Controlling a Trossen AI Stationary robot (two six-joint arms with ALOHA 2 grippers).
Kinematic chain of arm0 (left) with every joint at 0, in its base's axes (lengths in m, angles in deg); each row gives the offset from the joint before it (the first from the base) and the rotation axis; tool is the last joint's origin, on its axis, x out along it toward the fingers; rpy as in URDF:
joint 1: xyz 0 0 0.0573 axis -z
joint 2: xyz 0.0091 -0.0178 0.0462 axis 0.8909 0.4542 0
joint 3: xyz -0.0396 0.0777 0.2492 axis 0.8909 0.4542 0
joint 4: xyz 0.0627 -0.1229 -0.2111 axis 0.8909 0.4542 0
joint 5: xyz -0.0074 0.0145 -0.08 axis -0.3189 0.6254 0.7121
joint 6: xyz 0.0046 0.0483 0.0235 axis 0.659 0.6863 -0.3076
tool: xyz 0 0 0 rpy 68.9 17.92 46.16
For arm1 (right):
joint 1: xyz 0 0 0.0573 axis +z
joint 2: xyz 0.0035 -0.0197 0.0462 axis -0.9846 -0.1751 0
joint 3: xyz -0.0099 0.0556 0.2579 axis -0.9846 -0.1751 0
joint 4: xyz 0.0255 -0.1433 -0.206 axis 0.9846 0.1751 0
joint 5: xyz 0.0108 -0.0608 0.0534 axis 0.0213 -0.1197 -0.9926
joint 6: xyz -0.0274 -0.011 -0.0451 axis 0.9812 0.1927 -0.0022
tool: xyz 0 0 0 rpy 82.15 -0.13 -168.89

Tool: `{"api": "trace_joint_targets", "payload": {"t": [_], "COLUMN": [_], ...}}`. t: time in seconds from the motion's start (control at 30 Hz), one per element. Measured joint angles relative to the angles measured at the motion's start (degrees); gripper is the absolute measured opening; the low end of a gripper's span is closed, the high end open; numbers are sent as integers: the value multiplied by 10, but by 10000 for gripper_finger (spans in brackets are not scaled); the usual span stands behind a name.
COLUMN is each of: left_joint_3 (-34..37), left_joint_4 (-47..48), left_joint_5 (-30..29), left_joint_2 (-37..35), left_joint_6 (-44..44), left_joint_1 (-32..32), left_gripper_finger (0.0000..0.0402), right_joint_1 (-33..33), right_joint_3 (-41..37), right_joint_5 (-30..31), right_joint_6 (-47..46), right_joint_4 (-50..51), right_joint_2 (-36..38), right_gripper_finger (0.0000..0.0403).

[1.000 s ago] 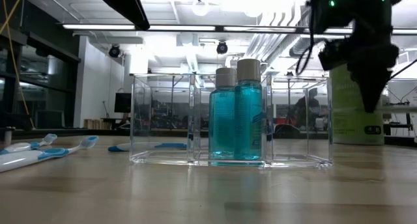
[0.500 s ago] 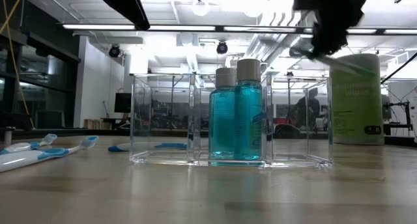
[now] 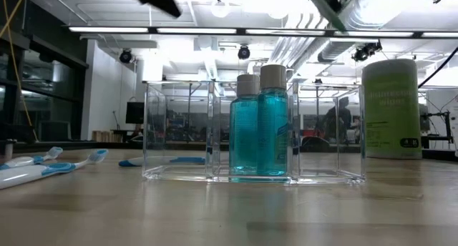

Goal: Pick & Place toothbrushing station
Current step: Put the top green toothbrush into the transparent organizer

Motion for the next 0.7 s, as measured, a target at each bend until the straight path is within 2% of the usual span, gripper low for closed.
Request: {"api": "trace_joint_targets", "payload": {"t": [0.17,0.43,0.7], "left_joint_3": [0,0,0], "left_joint_4": [-76,-202,-337], "left_joint_5": [-16,-138,-133], "left_joint_2": [0,0,0], "left_joint_6": [77,196,308], "left_joint_1": [8,43,61], "left_gripper_finger": [138,138,138], "right_joint_1": [36,75,86], "right_joint_3": [0,0,0], "right_joint_5": [32,61,59], "right_joint_6": [59,144,235], "right_joint_4": [-67,-150,-215], "right_joint_2": [-9,-40,-68], "right_gripper_finger": [4,4,4]}}
